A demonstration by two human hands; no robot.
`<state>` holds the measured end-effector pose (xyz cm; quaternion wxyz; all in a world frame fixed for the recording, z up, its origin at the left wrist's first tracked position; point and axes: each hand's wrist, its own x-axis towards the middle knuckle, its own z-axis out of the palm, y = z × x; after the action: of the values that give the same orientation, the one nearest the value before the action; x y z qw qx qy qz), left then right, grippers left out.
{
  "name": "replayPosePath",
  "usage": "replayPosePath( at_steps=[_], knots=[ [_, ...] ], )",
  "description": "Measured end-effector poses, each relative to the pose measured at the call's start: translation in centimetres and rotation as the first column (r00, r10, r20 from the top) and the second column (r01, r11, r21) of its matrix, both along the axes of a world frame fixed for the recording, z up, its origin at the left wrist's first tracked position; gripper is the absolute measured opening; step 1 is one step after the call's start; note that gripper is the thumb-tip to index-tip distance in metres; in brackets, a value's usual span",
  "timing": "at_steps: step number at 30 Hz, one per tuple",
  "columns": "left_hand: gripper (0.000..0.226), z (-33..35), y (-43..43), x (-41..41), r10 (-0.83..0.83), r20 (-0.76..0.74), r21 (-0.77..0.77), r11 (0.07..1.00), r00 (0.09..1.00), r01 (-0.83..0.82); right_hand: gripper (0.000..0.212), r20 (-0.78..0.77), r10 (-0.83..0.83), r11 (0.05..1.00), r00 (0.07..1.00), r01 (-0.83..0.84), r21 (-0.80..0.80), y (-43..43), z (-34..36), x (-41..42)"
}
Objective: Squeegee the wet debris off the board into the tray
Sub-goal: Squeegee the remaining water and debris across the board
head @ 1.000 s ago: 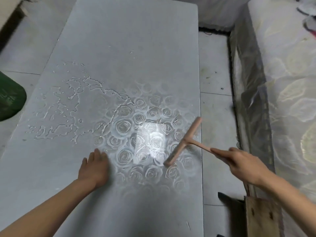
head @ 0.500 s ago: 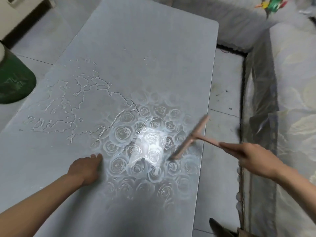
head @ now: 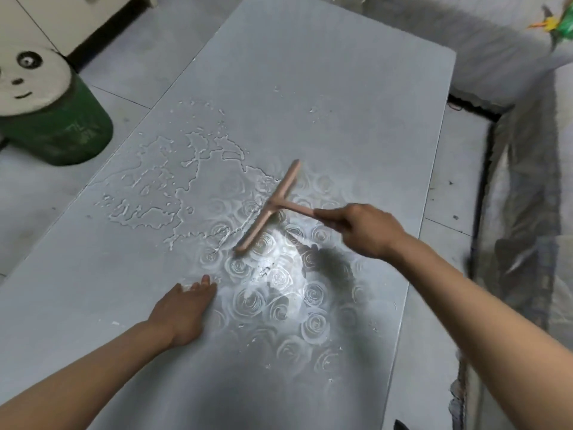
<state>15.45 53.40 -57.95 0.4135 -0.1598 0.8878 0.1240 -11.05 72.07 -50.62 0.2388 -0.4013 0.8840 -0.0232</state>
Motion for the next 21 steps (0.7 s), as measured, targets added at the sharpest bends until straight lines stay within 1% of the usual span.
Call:
replayPosePath(
  at_steps=[1, 2, 4, 5, 7, 8, 10, 11, 12, 14, 17, 19, 21],
  knots=[
    [0.080, -0.1, 0.0, 0.1, 0.001, 0.002, 0.012, 1.000, 1.000, -0.001, 0.039, 0.004, -0.032, 0.999, 0.999, 0.032, 0.000, 2.1, 0.8, -0.1],
    [0.081, -0.2, -0.3, 0.4, 0.005, -0.006, 0.032, 0.999, 1.000, -0.005, 0.038, -0.009, -0.053, 0.998, 0.999, 0.053, 0.034, 4.1, 1.7, 0.2],
    [0.082, -0.2, -0.9, 0.8, 0.009, -0.013, 0.073, 0.997, 1.000, -0.008, 0.039, -0.031, -0.084, 0.983, 0.996, 0.087, 0.162, 8.2, 2.9, 2.7],
    [0.082, -0.2, -1.4, 0.9, 0.003, -0.007, 0.090, 0.996, 1.000, -0.003, 0.039, -0.013, -0.133, 0.972, 0.991, 0.133, 0.193, 9.5, 3.0, 4.5],
    [0.082, -0.2, -2.1, 1.1, 0.007, -0.018, 0.146, 0.989, 1.000, -0.004, 0.040, 0.072, -0.255, 0.956, 0.964, 0.240, 0.171, 9.8, 2.2, 7.8],
    [0.082, -0.2, -2.6, 1.3, 0.036, -0.038, 0.186, 0.982, 0.999, -0.028, 0.041, 0.084, -0.297, 0.949, 0.951, 0.285, 0.132, 8.9, 1.6, 9.0],
    [0.081, -0.2, -2.7, 0.7, 0.128, -0.099, 0.254, 0.962, 0.987, -0.099, 0.042, 0.064, -0.314, 0.949, 0.947, 0.310, 0.062, 6.8, 0.6, 9.7],
    [0.079, 0.0, -4.1, 2.5, 0.170, -0.128, 0.287, 0.949, 0.977, -0.127, 0.041, 0.088, -0.319, 0.947, 0.944, 0.316, 0.046, 3.8, -0.5, 11.2],
    [0.077, 0.1, -4.3, 2.5, 0.221, -0.190, 0.307, 0.939, 0.957, -0.156, 0.040, 0.097, -0.341, 0.940, 0.935, 0.340, 0.024, 2.0, -0.8, 11.1],
    [0.070, 0.1, -4.8, 3.4, 0.256, -0.273, 0.298, 0.939, 0.927, -0.172, 0.039, 0.124, -0.394, 0.917, 0.911, 0.399, -0.021, 0.0, -0.8, 11.7],
    [0.064, 1.1, -8.0, 6.5, 0.235, -0.316, 0.188, 0.965, 0.919, -0.182, 0.039, 0.157, -0.455, 0.879, 0.877, 0.470, -0.079, -0.7, 0.9, 15.4],
    [0.065, 1.3, -10.0, 8.1, 0.222, -0.315, 0.121, 0.974, 0.923, -0.193, 0.043, 0.131, -0.469, 0.877, 0.874, 0.478, -0.045, 1.1, 2.6, 19.8],
    [0.066, 1.8, -11.8, 9.5, 0.230, -0.245, 0.058, 0.973, 0.942, -0.223, 0.043, 0.090, -0.496, 0.868, 0.864, 0.492, 0.058, 1.9, 3.4, 25.0]
  ],
)
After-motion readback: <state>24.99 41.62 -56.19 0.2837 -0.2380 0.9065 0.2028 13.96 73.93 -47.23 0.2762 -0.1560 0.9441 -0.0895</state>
